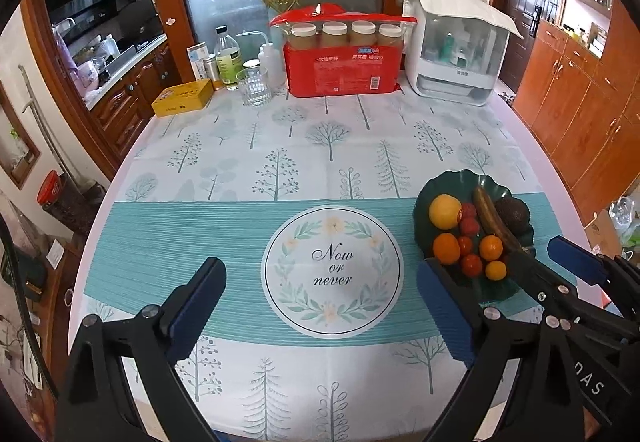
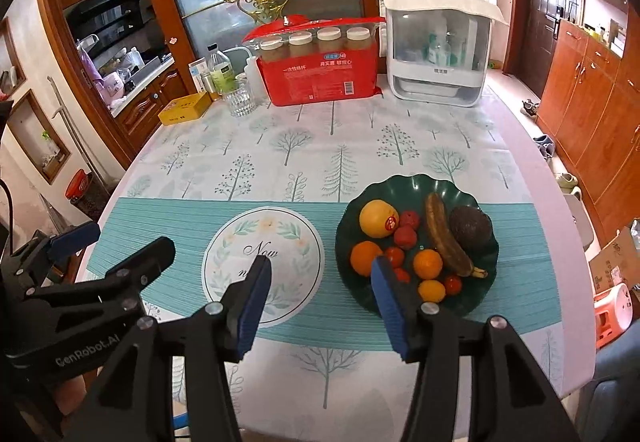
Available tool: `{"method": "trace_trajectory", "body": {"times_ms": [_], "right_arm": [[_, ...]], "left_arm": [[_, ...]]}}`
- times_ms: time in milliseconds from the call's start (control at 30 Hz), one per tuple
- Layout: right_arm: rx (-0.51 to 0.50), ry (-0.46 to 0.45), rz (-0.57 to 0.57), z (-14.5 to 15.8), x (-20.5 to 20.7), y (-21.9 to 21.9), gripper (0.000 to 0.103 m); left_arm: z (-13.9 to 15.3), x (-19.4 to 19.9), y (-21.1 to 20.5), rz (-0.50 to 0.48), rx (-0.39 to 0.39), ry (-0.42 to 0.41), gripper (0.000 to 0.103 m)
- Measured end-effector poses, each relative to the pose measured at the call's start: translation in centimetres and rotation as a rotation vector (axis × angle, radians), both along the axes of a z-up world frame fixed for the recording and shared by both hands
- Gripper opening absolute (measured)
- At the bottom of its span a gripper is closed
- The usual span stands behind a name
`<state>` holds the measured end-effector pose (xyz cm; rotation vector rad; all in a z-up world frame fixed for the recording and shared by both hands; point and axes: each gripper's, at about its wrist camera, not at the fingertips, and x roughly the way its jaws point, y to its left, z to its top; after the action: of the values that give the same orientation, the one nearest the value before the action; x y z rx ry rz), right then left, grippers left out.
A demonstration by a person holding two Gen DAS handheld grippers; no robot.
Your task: Organize fruits
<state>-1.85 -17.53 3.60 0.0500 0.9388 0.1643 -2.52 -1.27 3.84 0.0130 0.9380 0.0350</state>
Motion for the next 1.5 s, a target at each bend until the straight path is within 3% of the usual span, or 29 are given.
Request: {"method": "trace_trajectory", "body": {"times_ms": [867,1500], "right_arm": [[-0.025,0.006,-0.102,0.0,-0.9,1.9,0.053],[-0.025,0.013,-0.104,-0.2,-0.8,2.1,0.053]], "left_arm": [[-0.7,0.8,1.6,-0.078,-0.031,0.016,0.096],[-1.3,1.2,2.0,-0.085,-0.038,0.033,0.096]]}}
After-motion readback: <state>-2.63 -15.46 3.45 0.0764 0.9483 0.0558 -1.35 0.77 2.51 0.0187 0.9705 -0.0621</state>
